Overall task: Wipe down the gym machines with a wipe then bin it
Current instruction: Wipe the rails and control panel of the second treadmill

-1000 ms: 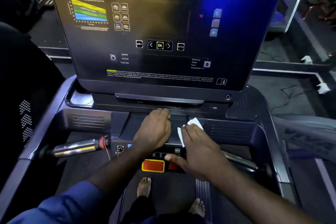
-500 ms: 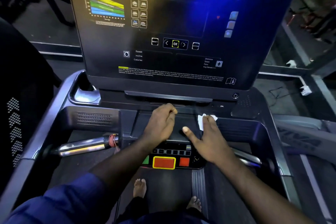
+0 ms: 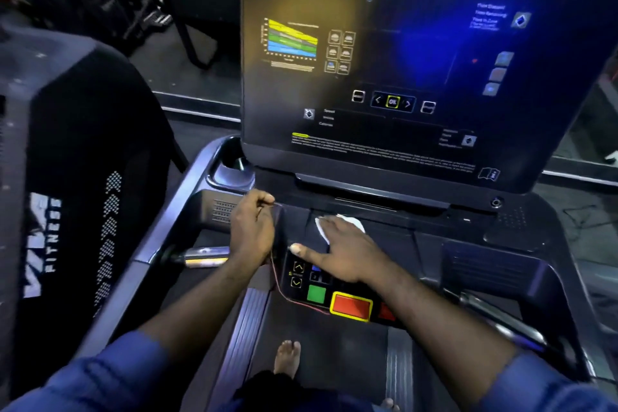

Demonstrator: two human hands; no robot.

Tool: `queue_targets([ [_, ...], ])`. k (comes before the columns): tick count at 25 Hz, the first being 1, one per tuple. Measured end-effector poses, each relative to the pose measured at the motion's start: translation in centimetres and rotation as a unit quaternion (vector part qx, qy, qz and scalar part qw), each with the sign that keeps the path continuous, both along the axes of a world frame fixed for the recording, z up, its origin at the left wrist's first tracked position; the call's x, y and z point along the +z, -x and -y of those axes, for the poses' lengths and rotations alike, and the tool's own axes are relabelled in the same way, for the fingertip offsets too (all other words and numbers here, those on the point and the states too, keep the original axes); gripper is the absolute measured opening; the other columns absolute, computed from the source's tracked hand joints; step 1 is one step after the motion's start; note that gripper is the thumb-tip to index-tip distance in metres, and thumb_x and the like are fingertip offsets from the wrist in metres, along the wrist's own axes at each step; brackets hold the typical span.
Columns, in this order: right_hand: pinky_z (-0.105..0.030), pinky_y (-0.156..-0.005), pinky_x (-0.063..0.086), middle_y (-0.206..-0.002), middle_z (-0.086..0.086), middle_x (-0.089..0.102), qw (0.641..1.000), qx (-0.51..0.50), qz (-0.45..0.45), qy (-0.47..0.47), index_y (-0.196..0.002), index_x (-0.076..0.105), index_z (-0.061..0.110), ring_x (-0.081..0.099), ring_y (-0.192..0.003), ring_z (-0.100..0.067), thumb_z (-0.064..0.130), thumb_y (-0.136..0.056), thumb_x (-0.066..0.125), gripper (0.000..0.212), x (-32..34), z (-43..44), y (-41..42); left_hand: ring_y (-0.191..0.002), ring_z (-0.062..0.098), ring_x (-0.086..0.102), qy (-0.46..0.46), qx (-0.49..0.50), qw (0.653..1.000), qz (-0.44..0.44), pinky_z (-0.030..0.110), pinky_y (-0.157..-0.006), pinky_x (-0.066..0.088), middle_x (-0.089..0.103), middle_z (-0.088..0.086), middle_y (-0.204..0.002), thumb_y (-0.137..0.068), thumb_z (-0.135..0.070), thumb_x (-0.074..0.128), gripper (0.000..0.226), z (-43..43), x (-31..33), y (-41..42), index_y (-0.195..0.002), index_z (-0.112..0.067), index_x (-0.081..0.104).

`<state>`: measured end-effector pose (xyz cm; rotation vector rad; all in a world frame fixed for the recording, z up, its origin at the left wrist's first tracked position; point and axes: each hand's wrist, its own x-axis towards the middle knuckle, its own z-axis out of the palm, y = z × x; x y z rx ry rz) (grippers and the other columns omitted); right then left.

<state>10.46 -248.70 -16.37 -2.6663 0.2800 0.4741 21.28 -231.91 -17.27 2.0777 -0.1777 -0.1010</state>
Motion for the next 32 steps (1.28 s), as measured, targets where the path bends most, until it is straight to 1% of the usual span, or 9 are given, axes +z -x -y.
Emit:
queue_targets([
  [4,-0.037,-0.122,0.032,-0.162,-0.002,0.035,0.999,-0.025,0.013,-0.018,-0.156,0.034,0.015,0.031,-0.151,-0.019,0.109,-0.061,0.020,0.134,1.1,-3.0,-1.1,-0.096,0.019,0.064,0.006,-0.002,1.000,-0.010,0.010,-0.079,0.044,0.071,0.001,-0.101,-0.092,0.005,0.054,0.027,-2.0,-1.1,-0.3,-0.098,-0.018,0.068],
  [8,-0.031,-0.130,0.009,-0.173,0.014,-0.003,0.991,0.119,0.056,0.018,-0.166,0.001,0.028,-0.004,-0.158,-0.002,0.101,-0.076,0.031,0.120,1.8,-3.1,4.2,-0.095,0.021,0.068,0.087,0.008,0.993,-0.076,0.041,-0.091,0.055,0.073,-0.001,-0.095,-0.088,-0.012,0.053,0.022,-2.5,-2.2,-1.6,-0.091,-0.027,0.068],
  [11,-0.030,-0.129,0.008,-0.173,0.016,0.000,0.985,0.168,0.047,-0.006,-0.166,0.005,0.033,-0.006,-0.157,-0.001,0.091,-0.087,0.036,0.103,1.1,-3.1,0.6,-0.086,0.016,0.068,0.125,-0.006,0.987,-0.100,0.044,-0.084,0.055,0.073,-0.007,-0.090,-0.084,-0.020,0.049,0.023,-2.1,-2.2,-3.0,-0.087,-0.033,0.067],
  [14,-0.038,-0.130,0.012,-0.173,0.005,0.015,0.989,0.124,0.033,-0.068,-0.165,0.019,0.027,0.004,-0.159,-0.009,0.076,-0.098,0.034,0.085,0.3,-3.1,-4.8,-0.075,0.014,0.069,0.126,-0.057,0.986,-0.098,0.040,-0.077,0.056,0.075,-0.005,-0.089,-0.085,-0.021,0.050,0.022,-1.4,-1.8,-4.3,-0.088,-0.033,0.068],
  [16,-0.037,-0.131,0.008,-0.174,0.007,0.008,0.994,0.079,0.013,-0.073,-0.166,0.015,0.027,-0.001,-0.158,-0.006,0.073,-0.100,0.028,0.081,-0.1,-2.9,-5.5,-0.071,0.013,0.069,0.111,-0.093,0.985,-0.098,0.037,-0.072,0.055,0.076,-0.003,-0.089,-0.088,-0.018,0.050,0.022,-1.0,-1.7,-5.2,-0.090,-0.031,0.068],
  [20,-0.039,-0.130,0.010,-0.174,0.004,0.009,0.996,-0.066,-0.006,0.061,-0.166,0.013,0.024,0.005,-0.160,-0.013,0.096,-0.084,0.008,0.109,0.0,-3.8,-0.1,-0.068,0.011,0.067,0.104,-0.133,0.981,-0.091,0.033,-0.069,0.051,0.075,-0.002,-0.089,-0.093,-0.015,0.051,0.026,-0.4,-1.7,-5.9,-0.089,-0.034,0.068],
  [23,-0.041,-0.130,0.008,-0.173,0.004,0.012,0.995,-0.074,0.036,0.059,-0.166,0.012,0.023,0.008,-0.160,-0.014,0.100,-0.079,0.012,0.116,1.5,-6.9,2.7,-0.070,0.006,0.066,0.095,-0.203,0.973,-0.063,0.028,-0.067,0.052,0.073,-0.003,-0.088,-0.100,-0.003,0.052,0.035,0.7,-1.0,-4.9,-0.090,-0.032,0.068],
  [27,-0.043,-0.129,0.004,-0.173,0.007,0.011,0.992,-0.015,0.070,0.099,-0.167,0.008,0.025,0.003,-0.159,-0.009,0.099,-0.081,0.022,0.114,2.4,-7.0,6.7,-0.076,0.007,0.070,0.037,-0.342,0.939,-0.026,0.033,-0.075,0.060,0.075,-0.006,-0.086,-0.097,-0.001,0.057,0.028,3.4,0.1,-3.1,-0.094,-0.024,0.073],
  [32,-0.040,-0.130,0.012,-0.169,0.000,0.028,0.952,-0.239,0.081,0.175,-0.162,0.031,0.019,0.017,-0.157,-0.016,0.091,-0.090,0.018,0.102,0.4,1.6,13.1,-0.110,0.013,0.067,-0.147,-0.531,0.831,0.072,0.037,-0.098,0.055,0.073,-0.005,-0.122,-0.101,-0.028,0.060,0.025,7.7,-0.6,-1.4,-0.125,-0.024,0.069],
])
